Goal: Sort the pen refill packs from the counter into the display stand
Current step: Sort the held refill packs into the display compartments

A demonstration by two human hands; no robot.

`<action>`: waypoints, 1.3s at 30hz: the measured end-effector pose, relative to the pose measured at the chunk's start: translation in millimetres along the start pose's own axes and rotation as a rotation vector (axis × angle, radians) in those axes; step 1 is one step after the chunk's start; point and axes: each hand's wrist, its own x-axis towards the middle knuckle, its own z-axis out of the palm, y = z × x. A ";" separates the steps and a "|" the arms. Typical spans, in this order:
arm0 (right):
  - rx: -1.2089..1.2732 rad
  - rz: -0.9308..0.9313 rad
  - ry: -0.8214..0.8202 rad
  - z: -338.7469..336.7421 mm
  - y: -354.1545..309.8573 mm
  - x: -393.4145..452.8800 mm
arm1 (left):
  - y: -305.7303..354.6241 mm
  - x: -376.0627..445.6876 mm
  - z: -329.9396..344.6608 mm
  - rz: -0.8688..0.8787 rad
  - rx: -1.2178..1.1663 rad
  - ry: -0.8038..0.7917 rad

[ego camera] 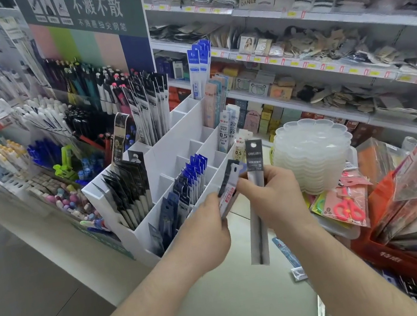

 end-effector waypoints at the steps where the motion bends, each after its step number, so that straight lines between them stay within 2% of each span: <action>1: 0.015 0.009 0.004 -1.4 -0.3 -0.1 | 1.2 -0.5 -0.6 0.016 0.047 0.022; 5: 0.009 0.013 0.008 -5.2 -2.3 -1.9 | 3.9 -2.8 0.0 0.025 0.230 0.024; 7: -0.001 0.012 0.013 -7.3 -2.6 -1.0 | 3.9 -2.5 -0.8 0.026 0.203 -0.010; 12: 0.299 0.141 0.127 -27.3 -9.8 4.5 | -4.2 2.1 -2.5 -0.163 -0.317 -0.220; 15: 0.412 0.200 0.213 -42.7 -13.5 9.3 | -9.3 4.2 -4.5 -0.166 -0.452 -0.255; 19: 0.493 0.270 0.267 -55.7 -17.2 12.4 | -12.9 7.8 -5.2 -0.209 -0.748 -0.198; 24: 0.492 0.283 0.140 -54.0 -13.2 10.4 | -3.5 9.0 -5.8 -0.273 -1.024 -0.068; 29: 0.483 0.318 -0.010 -47.3 -11.8 6.6 | 4.3 2.2 -1.3 -0.179 -0.823 -0.027; 34: 0.466 0.302 -0.127 -35.1 -16.9 -1.0 | 5.5 -7.9 1.6 -0.140 -0.755 -0.126; 36: 0.459 0.292 -0.136 -27.3 -18.3 -3.0 | 4.4 -12.4 1.1 -0.129 -0.744 -0.088; 39: 0.422 0.287 -0.110 -16.7 -13.1 0.8 | -0.3 -21.3 -6.8 -0.103 -0.667 0.049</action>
